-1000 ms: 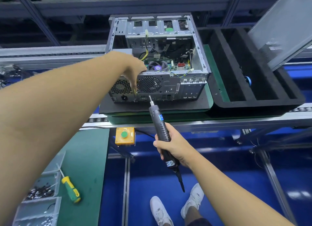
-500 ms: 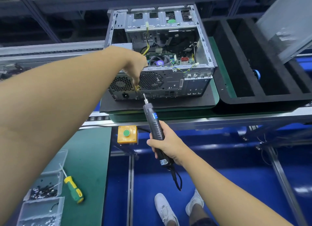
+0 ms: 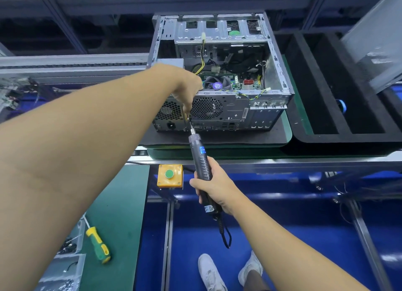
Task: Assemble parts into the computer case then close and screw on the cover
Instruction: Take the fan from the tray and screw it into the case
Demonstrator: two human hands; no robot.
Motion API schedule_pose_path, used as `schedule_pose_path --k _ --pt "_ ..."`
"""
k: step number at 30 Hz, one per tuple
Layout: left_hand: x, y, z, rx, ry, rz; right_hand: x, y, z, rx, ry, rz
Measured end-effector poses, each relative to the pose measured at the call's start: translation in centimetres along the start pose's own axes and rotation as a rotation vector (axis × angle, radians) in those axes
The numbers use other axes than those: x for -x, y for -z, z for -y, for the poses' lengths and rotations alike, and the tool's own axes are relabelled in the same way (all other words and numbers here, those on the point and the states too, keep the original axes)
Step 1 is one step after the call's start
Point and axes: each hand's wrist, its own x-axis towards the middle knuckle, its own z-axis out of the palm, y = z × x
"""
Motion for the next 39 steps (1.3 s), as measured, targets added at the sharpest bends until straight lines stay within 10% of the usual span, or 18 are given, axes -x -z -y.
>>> schedule_pose_path --k 39 --pt "1.7 -1.5 0.5 -0.123 -0.074 -0.143 0.1 -3.6 0.6 -0.316 -0.013 -0.027"
